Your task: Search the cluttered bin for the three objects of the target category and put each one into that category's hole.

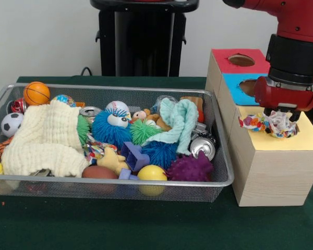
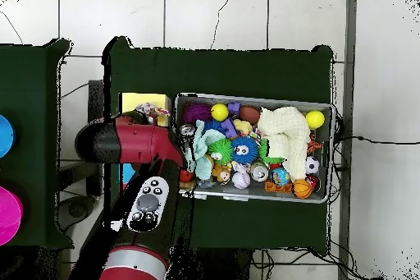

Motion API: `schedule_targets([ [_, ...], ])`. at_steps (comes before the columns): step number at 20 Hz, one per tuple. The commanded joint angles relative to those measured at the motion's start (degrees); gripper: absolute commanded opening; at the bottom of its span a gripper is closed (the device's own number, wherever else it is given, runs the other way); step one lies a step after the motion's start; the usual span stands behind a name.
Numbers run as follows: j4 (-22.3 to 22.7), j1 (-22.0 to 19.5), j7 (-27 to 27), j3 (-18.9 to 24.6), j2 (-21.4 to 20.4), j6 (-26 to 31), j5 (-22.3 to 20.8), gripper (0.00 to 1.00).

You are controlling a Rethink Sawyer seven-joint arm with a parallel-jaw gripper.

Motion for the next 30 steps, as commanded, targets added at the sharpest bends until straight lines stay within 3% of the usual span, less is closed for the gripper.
schedule_targets([
  [1, 4.39, 0.22, 9.41, 2.54, 1.16, 2.41, -1.88, 1.0],
  [7, 3.11, 0.85, 9.11, 1.49, 1.74, 2.86, -2.27, 1.0],
  [8, 3.21, 0.9, 9.17, 1.44, 1.72, 2.59, -2.17, 0.0],
  [18, 4.23, 0.7, 10.24, 2.01, 0.68, 1.92, -1.15, 0.0],
  [22, 5.91, 1.01, 10.68, 2.98, -1.98, 2.77, -0.4, 0.0],
  [30, 4.55, 1.98, 9.92, 1.98, -2.76, 4.05, -0.99, 0.0],
])
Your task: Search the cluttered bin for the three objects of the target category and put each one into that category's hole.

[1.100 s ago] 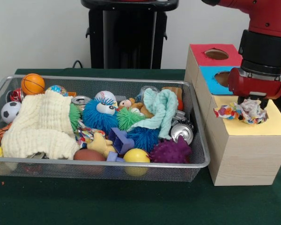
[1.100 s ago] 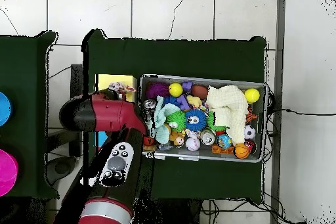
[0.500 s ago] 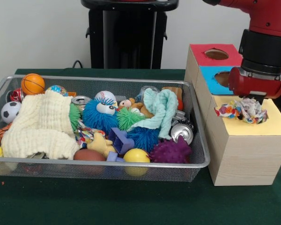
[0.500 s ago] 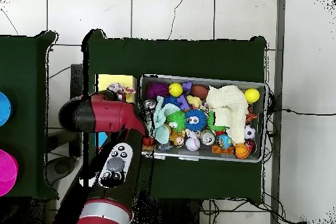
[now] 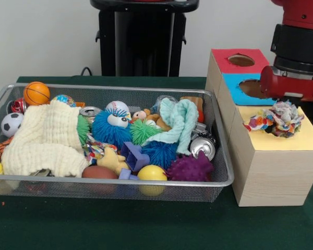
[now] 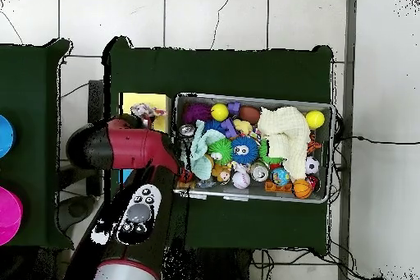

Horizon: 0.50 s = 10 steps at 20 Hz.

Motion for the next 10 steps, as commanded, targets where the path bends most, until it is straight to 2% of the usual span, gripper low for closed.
schedule_targets([
  [1, 3.28, 0.17, 9.15, 3.06, -0.66, 3.53, -1.43, 1.0],
  [8, 4.06, -1.47, 8.0, 4.79, -0.89, 1.53, -1.63, 1.0],
  [10, 3.19, 0.12, 9.71, 2.15, -0.63, 2.9, -1.38, 1.0],
])
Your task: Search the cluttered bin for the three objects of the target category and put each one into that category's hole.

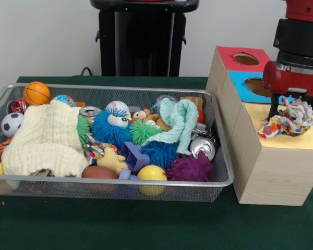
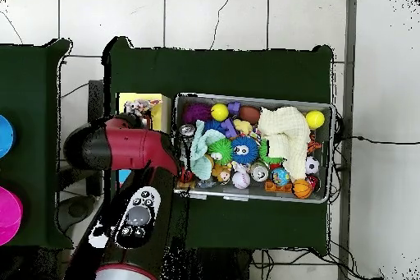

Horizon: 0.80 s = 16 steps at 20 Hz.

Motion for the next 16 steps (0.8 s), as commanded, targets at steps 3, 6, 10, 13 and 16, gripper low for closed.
schedule_targets([
  [3, 3.57, 0.56, 11.7, 1.36, -0.29, 2.93, -0.32, 1.0],
  [6, 4.2, 1.26, 11.94, 0.92, -1.25, 3.79, -0.34, 1.0],
  [10, 2.7, 2.33, 11.99, -0.45, -2.36, 7.22, -0.34, 1.0],
  [13, 2.3, 4.09, 12.24, -2.98, -3.61, 8.27, -0.96, 1.0],
  [16, 1.24, 5.29, 12.07, -5.35, -3.84, 9.6, -1.52, 1.0],
])
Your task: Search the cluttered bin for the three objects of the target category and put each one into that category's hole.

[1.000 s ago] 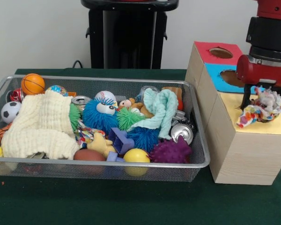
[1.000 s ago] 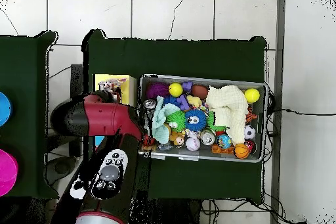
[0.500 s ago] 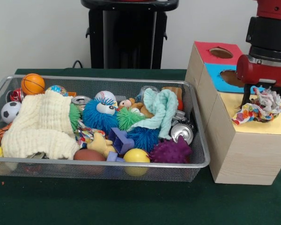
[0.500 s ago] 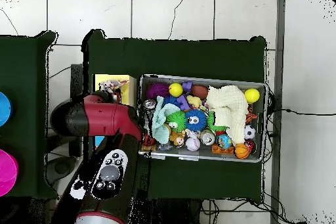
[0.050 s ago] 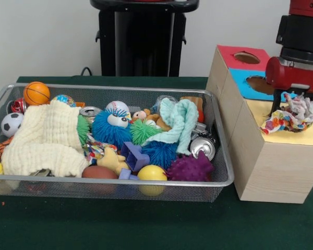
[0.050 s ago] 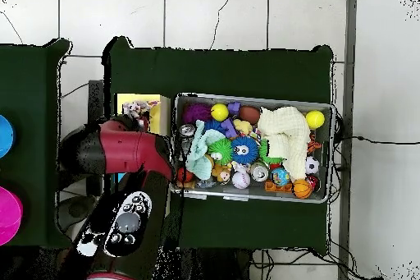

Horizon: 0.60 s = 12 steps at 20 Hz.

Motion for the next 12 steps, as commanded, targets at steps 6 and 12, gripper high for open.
schedule_targets([
  [6, 0.93, 2.96, 10.88, -4.06, -3.9, 9.14, -2.48, 1.0],
  [12, 1.9, 2.46, 10.31, -3.86, -3.66, 6.99, -3.02, 1.0],
])
